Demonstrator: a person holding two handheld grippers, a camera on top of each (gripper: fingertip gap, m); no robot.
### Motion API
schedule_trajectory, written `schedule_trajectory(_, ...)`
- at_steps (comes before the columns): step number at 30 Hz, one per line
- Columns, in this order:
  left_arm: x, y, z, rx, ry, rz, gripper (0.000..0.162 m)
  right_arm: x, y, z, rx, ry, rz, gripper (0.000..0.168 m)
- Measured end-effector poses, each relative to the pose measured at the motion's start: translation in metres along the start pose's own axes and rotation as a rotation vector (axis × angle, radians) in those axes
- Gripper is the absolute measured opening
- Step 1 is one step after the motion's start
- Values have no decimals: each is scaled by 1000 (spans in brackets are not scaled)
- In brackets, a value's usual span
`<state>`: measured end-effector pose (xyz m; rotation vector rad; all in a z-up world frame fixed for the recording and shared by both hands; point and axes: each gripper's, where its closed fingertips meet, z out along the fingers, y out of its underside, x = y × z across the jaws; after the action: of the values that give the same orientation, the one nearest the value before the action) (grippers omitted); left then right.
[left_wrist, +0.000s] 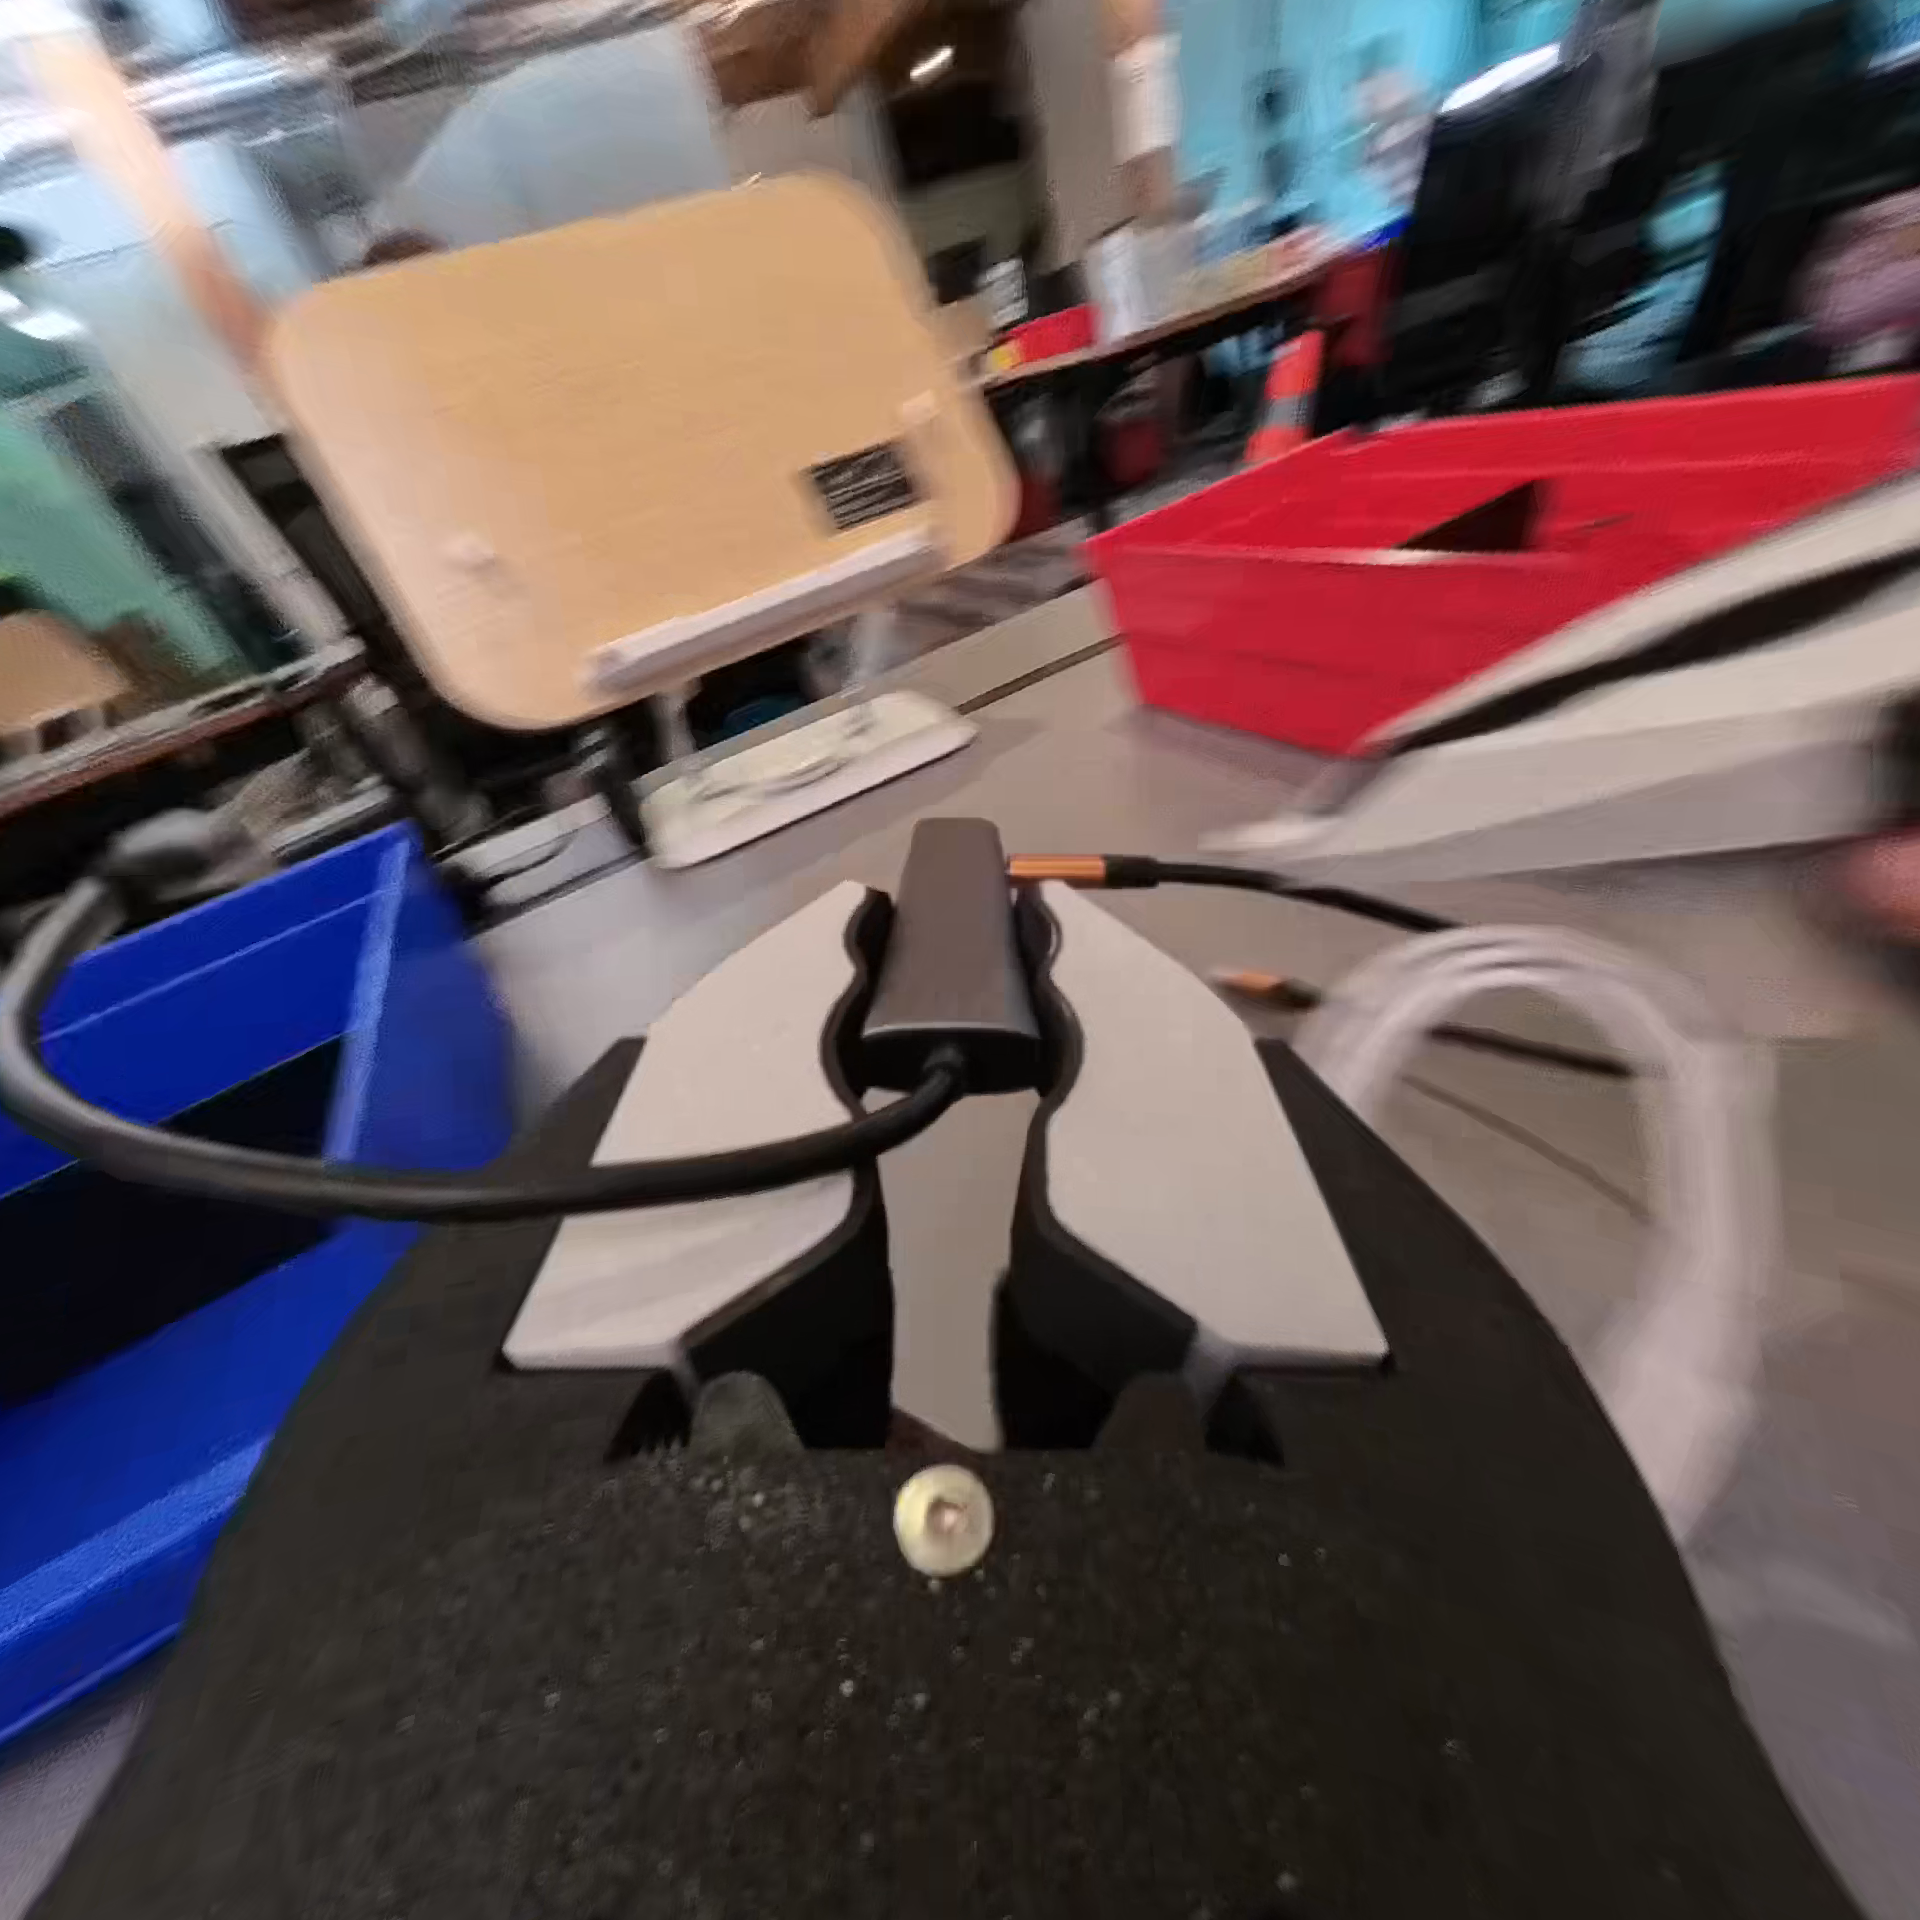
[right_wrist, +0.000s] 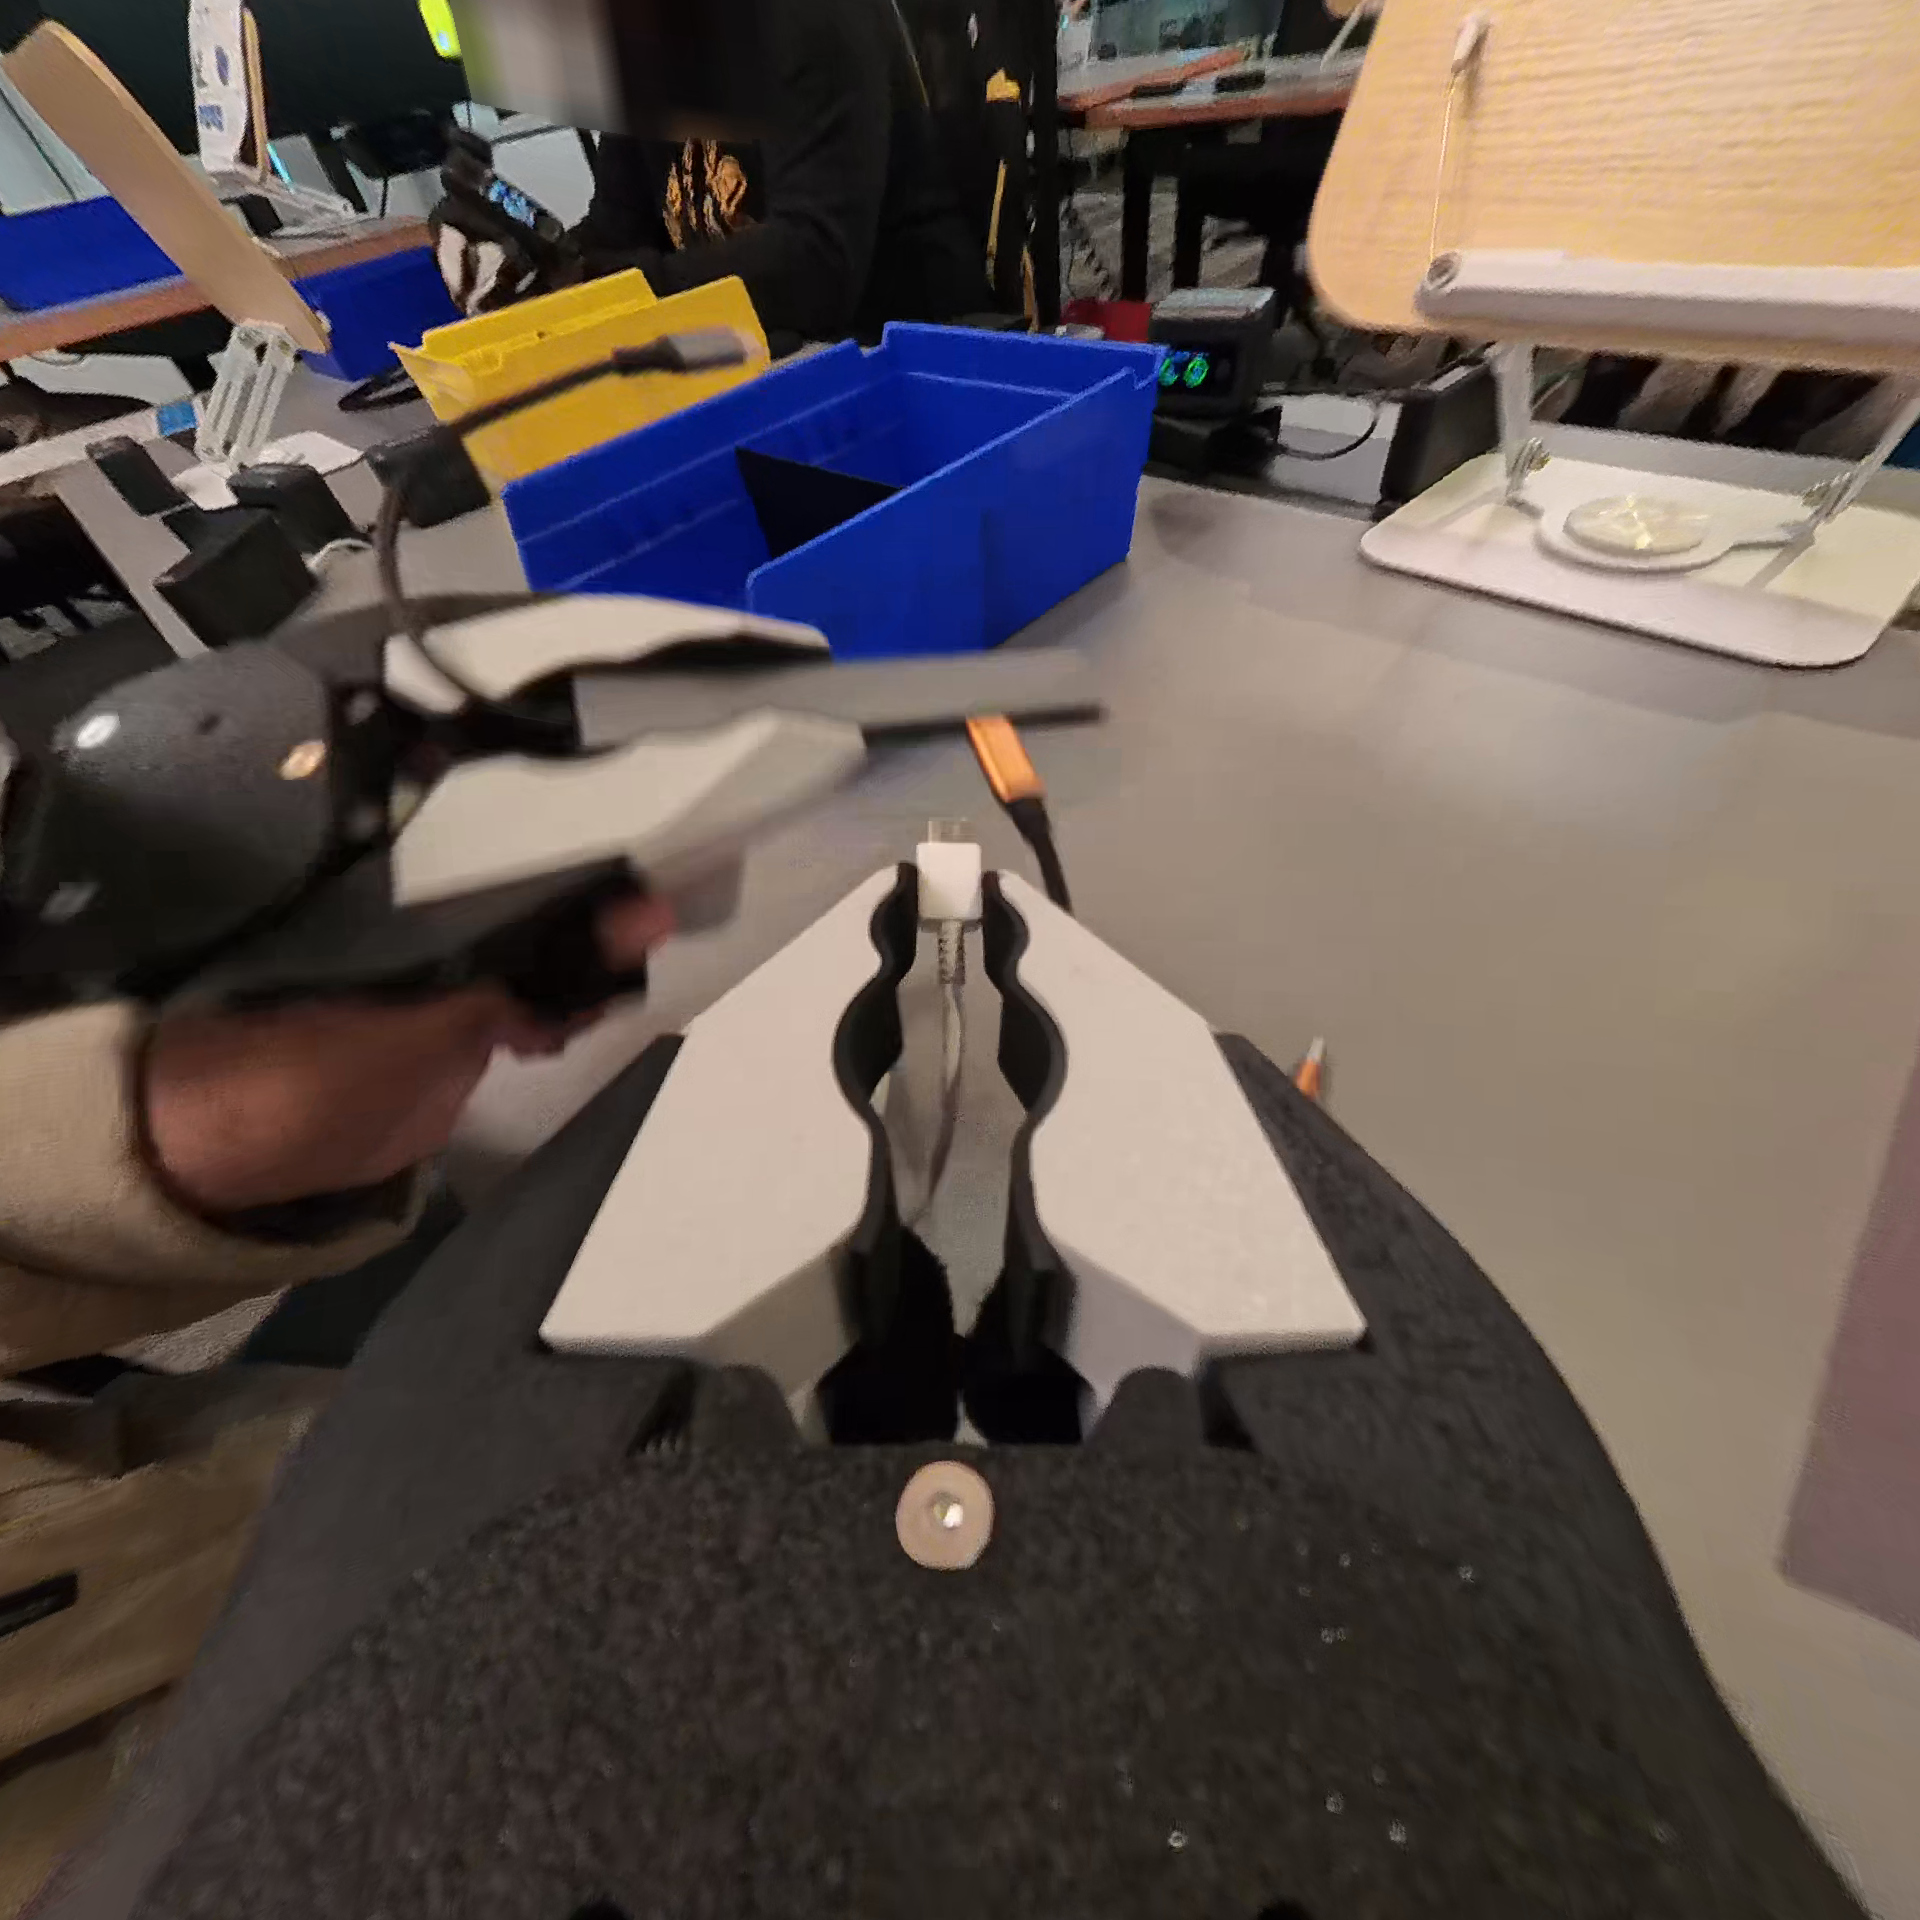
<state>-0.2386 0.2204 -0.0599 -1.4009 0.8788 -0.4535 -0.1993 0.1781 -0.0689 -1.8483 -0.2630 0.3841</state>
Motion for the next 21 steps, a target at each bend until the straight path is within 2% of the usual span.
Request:
schedule_trajectory(2, -63, 21, 3, -70, -92, -211, 25, 9, 3, -12, -2, 17, -7, 11)
schedule_trajectory(3, -70, 20, 1, -50, -61, -231, 25, 9, 5, -15, -9, -9, 6, 11)
schedule_trajectory(5, -47, 18, -5, -53, -17, -99, 25, 6, -2, -17, 40, -86, 27, 11)
schedule_trajectory(7, -22, 24, -3, -99, 44, -92, 24, 9, -17, -21, 58, -140, 17, 11)
schedule_trajectory(9, -20, 25, 0, -106, 60, -72, 24, -11, -55, -47, 168, -360, 20, 11)
schedule_trajectory(10, -24, 27, 2, -104, 47, -39, 24, -12, -74, -63, 209, -400, -5, 11)
schedule_trajectory(13, -29, 31, 2, -103, 47, -20, 24, 24, -124, -98, 280, -232, -109, 11)
schedule_trajectory(16, -28, 33, -1, -115, 71, -78, 24, 89, -164, -130, 334, 2, -110, 11)
schedule_trajectory(18, -23, 33, -3, -114, 102, -92, 24, 142, -172, -143, 360, 161, -81, 11)
schedule_trajectory(21, -19, 32, -5, -108, 116, -76, 24, 215, -151, -143, 364, 310, 10, 11)
